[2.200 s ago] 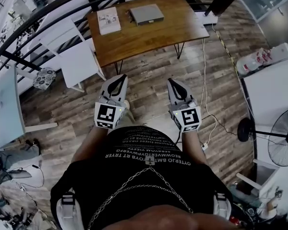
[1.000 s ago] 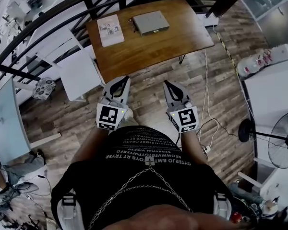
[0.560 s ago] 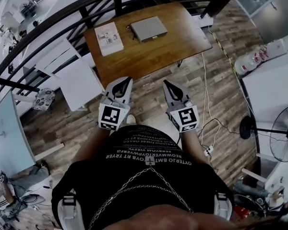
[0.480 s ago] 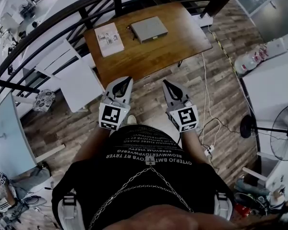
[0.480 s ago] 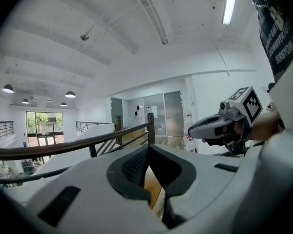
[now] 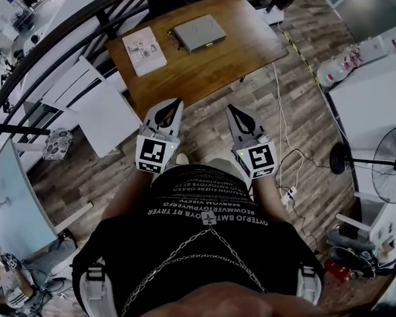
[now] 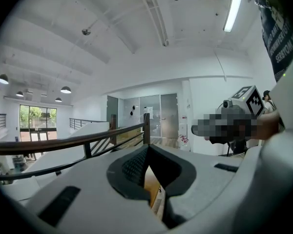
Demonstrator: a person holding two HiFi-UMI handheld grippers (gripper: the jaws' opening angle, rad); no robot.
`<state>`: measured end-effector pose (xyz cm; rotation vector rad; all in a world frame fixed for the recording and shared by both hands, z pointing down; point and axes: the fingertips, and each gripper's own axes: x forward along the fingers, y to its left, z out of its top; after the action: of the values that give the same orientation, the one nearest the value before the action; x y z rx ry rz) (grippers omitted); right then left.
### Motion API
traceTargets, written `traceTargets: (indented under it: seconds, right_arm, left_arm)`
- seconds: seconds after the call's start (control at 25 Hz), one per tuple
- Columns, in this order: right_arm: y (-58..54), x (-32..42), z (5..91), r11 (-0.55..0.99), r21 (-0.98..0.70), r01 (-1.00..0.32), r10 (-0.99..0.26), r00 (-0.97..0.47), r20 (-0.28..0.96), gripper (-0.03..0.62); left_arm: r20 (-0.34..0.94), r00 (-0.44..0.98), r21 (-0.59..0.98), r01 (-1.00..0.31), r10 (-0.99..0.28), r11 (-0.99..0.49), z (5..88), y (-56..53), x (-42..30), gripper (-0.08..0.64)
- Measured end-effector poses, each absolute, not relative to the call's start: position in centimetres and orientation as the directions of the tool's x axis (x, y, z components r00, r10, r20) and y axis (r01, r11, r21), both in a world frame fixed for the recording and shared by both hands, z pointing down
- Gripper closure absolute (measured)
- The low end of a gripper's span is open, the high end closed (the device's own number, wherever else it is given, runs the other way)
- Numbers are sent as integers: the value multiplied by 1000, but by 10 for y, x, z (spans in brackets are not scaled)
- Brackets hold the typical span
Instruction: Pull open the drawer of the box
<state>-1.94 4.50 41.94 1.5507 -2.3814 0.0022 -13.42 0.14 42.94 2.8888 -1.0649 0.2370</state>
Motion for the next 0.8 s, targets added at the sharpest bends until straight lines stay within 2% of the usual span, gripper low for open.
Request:
traceTargets:
  seconds: [0.28,0.44,0.8]
  right_arm:
    - [38,-8,422,381,133,-915,-907,-343,242,595]
    - [35,-5,432,391,119,-913,-893,-345,290,595]
    - [-5,3,422,445,112,-889,-882,-413,227,595]
  left_arm:
    - [149,769,-14,-627,-622,-779,427,-5,-126,555]
    - [177,747,-7,-650,-641,-760,434,-8,-132,554]
    - [185,715,-30,-681,-674,-732,428,-37,-119,554]
